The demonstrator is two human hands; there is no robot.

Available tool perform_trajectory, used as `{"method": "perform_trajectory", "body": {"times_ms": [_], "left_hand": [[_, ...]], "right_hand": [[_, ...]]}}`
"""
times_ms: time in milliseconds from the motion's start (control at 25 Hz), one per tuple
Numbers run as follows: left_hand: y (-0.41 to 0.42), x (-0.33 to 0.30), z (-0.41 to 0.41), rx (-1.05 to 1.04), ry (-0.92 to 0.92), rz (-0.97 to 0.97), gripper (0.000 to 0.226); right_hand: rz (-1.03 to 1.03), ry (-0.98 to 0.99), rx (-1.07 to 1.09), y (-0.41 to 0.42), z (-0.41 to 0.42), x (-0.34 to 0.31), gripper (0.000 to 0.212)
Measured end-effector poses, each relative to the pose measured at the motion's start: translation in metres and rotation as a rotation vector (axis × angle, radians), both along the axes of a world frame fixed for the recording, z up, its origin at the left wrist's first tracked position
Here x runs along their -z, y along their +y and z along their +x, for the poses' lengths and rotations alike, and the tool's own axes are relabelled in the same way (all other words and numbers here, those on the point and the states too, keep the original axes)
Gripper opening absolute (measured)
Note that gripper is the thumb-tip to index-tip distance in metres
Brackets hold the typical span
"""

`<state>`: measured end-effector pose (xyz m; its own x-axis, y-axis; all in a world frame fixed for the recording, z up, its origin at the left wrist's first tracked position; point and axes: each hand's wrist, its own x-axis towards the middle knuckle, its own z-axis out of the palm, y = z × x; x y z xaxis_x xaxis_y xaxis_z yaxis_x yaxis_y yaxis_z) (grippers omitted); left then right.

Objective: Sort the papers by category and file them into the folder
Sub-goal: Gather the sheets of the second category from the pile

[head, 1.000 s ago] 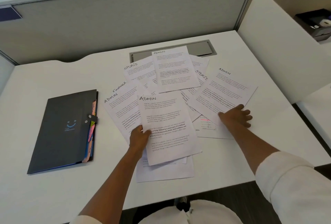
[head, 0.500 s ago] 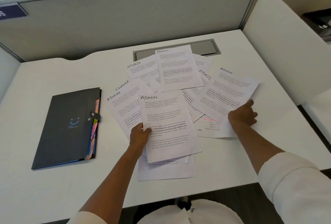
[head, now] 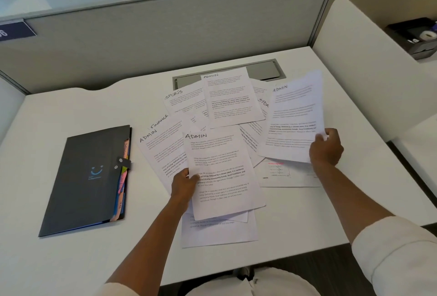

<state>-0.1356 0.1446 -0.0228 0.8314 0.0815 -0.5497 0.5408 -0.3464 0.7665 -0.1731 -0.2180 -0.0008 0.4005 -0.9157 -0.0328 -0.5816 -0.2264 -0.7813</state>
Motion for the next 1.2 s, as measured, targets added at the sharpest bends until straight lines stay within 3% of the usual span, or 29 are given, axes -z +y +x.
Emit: {"method": "perform_trajectory", "body": {"times_ms": [240, 440, 600, 840, 1080, 1200], "left_hand": [[0.004, 0.006, 0.001, -0.013, 0.018, -0.019, 0.026], [0.007, 0.007, -0.002, -0.022, 0.029, -0.073, 0.025], [0.006, 0.007, -0.009, -0.043, 0.028, -0.121, 0.026], [0.01, 0.014, -0.012, 0.051, -0.045, -0.139, 0.035], [0.015, 0.012, -0.015, 0.066, -0.059, -0.103, 0.03], [0.019, 0.002, -0.014, 0.142, -0.115, -0.126, 0.027]], "right_hand": [[0.213, -0.141, -0.12, 0.012, -0.005, 0.01, 0.022], [0.29, 0.005, -0.393, 0.07, -0.022, 0.029, 0.02], [0.271, 0.125, -0.488, 0.117, -0.034, 0.04, 0.022], [0.287, 0.165, -0.607, 0.142, -0.029, 0.041, 0.025], [0.305, 0.159, -0.681, 0.145, -0.027, 0.033, 0.018], [0.347, 0.069, -0.648, 0.142, -0.017, 0.019, 0.038]]}}
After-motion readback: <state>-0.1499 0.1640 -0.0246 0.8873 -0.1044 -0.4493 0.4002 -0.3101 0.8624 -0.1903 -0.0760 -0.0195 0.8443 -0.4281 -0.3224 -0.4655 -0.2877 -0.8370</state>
